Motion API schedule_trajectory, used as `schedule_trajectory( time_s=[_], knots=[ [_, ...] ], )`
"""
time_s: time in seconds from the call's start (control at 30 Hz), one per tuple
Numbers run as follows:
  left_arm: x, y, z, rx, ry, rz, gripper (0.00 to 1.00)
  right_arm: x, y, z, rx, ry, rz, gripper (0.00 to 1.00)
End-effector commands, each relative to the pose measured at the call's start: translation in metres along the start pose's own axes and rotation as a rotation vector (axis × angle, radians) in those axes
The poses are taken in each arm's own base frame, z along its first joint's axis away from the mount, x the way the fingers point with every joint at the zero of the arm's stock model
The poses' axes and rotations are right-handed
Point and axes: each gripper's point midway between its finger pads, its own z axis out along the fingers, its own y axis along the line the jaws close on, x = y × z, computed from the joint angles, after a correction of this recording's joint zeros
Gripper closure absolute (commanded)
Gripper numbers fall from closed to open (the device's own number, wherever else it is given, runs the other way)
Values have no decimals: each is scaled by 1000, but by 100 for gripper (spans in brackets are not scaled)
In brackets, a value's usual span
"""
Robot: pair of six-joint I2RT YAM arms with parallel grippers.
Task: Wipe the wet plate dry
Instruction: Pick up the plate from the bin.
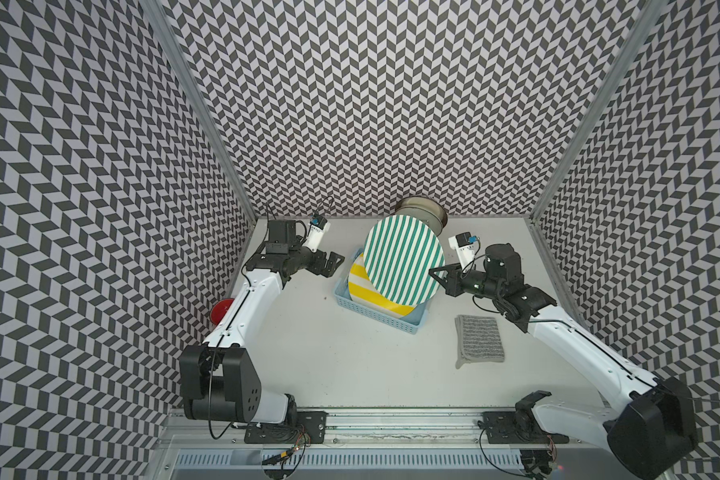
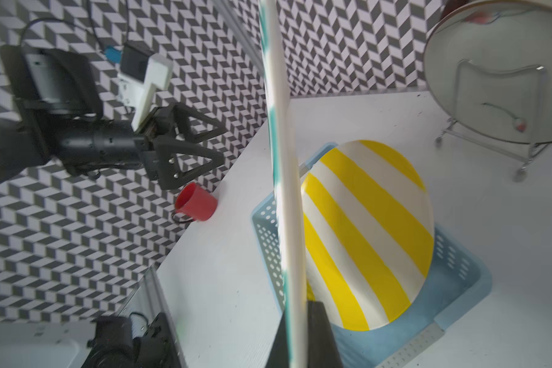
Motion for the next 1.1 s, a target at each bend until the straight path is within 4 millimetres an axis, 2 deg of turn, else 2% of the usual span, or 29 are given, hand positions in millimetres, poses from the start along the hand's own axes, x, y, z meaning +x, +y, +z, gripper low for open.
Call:
schedule_trajectory(
  time_s=[0.0,0.1,0.43,0.63,0.9,1.07],
  knots=[
    [5,-58,-9,306,-12,57,0,-16,47,-18,-221,-76,-119,100],
    [6,-79,-20,424,-31,103,0,-10,58,-23,-282,-65,-132,100],
    [11,-127,-49,678,-81,191,1,5,83,-30,-470,-22,-167,100],
    [6,-136,-60,714,-108,193,10,7,81,-29,-475,-32,-167,100],
    [3,-143,-63,742,-120,188,46,4,81,-28,-477,-46,-163,100],
    [1,-145,-63,747,-121,186,71,2,71,-21,-427,-57,-146,100]
  ],
)
